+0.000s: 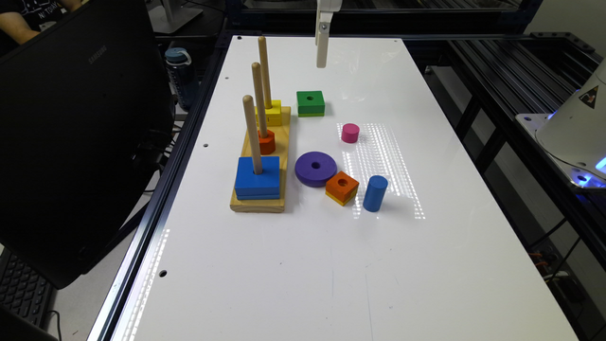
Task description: Pick up green block.
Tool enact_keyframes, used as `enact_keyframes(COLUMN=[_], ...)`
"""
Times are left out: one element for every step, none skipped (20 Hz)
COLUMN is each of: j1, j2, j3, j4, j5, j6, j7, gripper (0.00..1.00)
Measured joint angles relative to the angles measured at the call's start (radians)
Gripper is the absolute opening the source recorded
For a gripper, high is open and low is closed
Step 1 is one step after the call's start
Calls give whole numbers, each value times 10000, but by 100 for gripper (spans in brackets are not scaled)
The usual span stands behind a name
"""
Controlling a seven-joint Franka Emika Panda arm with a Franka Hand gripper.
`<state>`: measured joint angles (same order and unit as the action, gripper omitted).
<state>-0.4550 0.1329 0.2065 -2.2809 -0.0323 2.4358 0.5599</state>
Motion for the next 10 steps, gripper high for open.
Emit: enact_keyframes(j1=[0, 0, -1, -1, -1, -1, -1, -1, -2, -4], j2=[8, 12, 13, 13, 13, 22, 57, 151, 288, 405], j3=[0, 0, -2, -2, -3, -3, -4, -8, -17, -25], j4=[0, 1, 1, 1, 1, 1, 1, -4, -4, -3], j5=[-1, -1, -2, -2, -2, -3, -6, -20, -57, -96], j6=[1, 1, 1, 1, 1, 2, 14, 89, 222, 345], j7=[0, 0, 0, 0, 0, 0, 0, 0, 4, 11], gripper=[100, 100, 100, 100, 100, 100, 100, 100, 100, 100])
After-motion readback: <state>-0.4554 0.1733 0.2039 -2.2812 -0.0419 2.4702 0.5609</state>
